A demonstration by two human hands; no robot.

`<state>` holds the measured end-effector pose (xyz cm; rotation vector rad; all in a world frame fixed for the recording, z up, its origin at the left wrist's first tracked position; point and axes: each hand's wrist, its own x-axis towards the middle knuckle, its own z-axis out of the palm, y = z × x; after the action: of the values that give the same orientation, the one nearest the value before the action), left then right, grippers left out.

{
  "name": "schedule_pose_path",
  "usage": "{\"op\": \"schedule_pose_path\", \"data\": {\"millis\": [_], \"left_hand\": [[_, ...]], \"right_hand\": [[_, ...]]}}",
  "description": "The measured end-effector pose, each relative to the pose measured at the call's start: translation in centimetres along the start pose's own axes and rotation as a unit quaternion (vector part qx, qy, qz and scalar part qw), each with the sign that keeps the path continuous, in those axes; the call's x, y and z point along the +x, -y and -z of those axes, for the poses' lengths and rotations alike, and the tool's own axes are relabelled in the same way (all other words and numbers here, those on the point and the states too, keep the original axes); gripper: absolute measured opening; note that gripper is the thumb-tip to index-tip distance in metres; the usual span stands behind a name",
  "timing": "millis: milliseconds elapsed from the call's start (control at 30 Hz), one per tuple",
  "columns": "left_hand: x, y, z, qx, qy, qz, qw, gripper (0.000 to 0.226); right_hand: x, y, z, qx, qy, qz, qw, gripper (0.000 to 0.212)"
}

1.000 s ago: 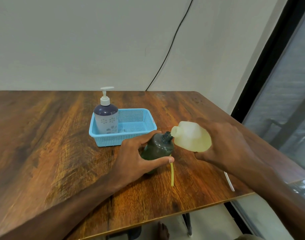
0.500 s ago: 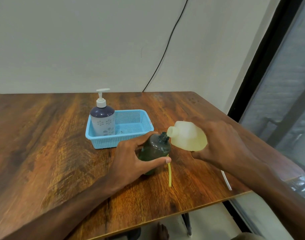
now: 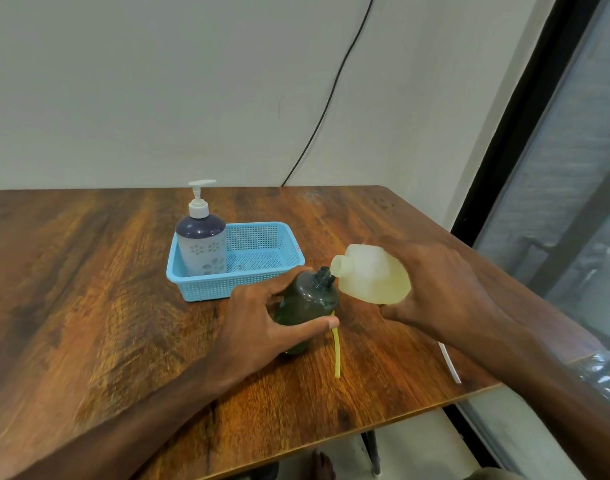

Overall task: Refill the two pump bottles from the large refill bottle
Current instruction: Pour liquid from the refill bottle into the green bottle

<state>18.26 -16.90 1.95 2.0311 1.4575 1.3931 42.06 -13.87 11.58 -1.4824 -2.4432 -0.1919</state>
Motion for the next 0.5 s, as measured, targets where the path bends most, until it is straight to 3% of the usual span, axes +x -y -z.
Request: {"op": "schedule_pose_path", "data": {"millis": [500], "left_hand": [[-0.07, -0.73, 0.04, -0.003, -0.008, 0.008, 1.000, 0.068]], "right_hand": [[0.18, 0.18, 0.27, -0.006, 0.002, 0.006, 1.000, 0.089]]}}
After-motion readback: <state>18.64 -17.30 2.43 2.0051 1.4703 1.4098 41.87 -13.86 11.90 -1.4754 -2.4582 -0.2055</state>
